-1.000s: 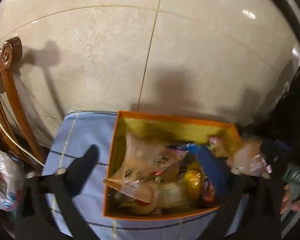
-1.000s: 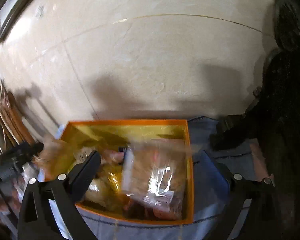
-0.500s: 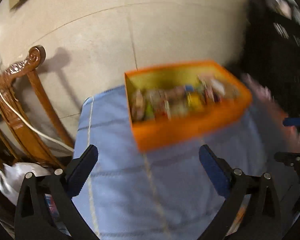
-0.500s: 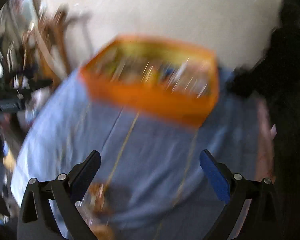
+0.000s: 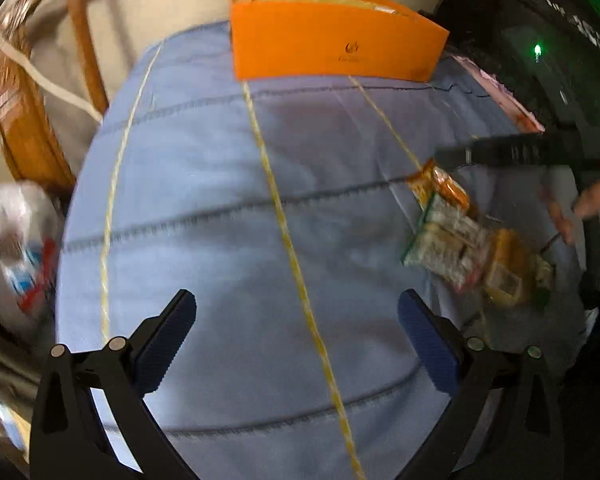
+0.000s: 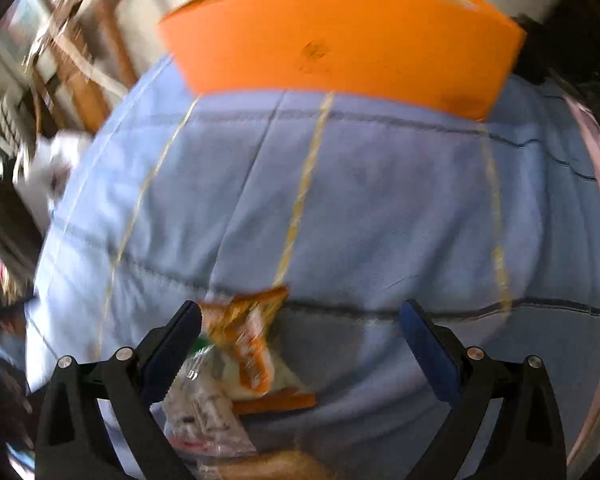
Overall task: Organize snacks
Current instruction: 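Grasp the orange mooncake pack with the right tool while the left tool grasps the green-edged pack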
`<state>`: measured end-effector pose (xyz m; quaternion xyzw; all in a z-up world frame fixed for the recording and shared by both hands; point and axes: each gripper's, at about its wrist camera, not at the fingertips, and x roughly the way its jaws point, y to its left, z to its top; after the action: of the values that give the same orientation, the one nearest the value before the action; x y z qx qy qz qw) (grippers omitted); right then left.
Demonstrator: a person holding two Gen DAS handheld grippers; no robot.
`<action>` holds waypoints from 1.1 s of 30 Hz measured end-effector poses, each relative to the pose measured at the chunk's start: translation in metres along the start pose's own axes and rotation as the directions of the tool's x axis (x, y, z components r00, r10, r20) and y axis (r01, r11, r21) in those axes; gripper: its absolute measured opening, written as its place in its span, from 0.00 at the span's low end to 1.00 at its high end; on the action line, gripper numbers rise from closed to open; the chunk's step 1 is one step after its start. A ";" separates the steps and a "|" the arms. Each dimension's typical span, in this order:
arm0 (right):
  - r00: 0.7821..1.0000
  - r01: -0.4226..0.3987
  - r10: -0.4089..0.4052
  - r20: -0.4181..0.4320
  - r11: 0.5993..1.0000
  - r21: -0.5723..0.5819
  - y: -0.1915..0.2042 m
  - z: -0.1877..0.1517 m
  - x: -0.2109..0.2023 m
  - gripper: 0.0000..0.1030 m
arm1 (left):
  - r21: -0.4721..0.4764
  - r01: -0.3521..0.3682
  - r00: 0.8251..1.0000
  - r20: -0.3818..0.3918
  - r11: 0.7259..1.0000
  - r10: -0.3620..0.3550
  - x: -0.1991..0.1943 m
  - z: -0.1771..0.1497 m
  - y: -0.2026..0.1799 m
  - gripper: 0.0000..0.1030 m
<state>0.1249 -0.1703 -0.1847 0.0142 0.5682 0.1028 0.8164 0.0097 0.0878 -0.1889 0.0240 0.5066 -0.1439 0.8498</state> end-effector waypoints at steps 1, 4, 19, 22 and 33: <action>1.000 0.030 -0.030 0.002 0.999 -0.013 -0.001 0.002 0.000 0.96 | -0.023 0.010 1.000 -0.008 1.000 -0.010 0.001 -0.003 0.002 0.96; 0.997 0.029 -0.036 -0.063 0.993 -0.112 0.016 0.000 0.019 0.96 | -0.062 -0.001 1.000 -0.012 0.998 0.000 0.004 -0.006 0.003 0.96; 0.998 -0.056 0.056 -0.008 0.993 -0.101 0.003 -0.037 -0.010 0.36 | 0.117 -0.007 0.998 -0.058 0.993 0.014 0.007 -0.004 -0.058 0.96; 0.996 -0.070 0.068 0.060 0.997 0.024 -0.033 -0.041 -0.036 0.36 | 0.195 -0.024 0.997 -0.067 0.981 0.038 0.017 0.001 -0.081 0.96; 0.978 -0.092 0.020 0.209 0.936 0.339 -0.148 -0.091 -0.104 0.37 | 0.330 0.038 0.995 -0.101 0.943 -0.005 0.061 0.010 -0.127 0.83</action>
<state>0.0282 -0.3432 -0.1410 0.1844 0.4907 0.0224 0.8513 0.0106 -0.0493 -0.2236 0.1682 0.5169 -0.2349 0.8058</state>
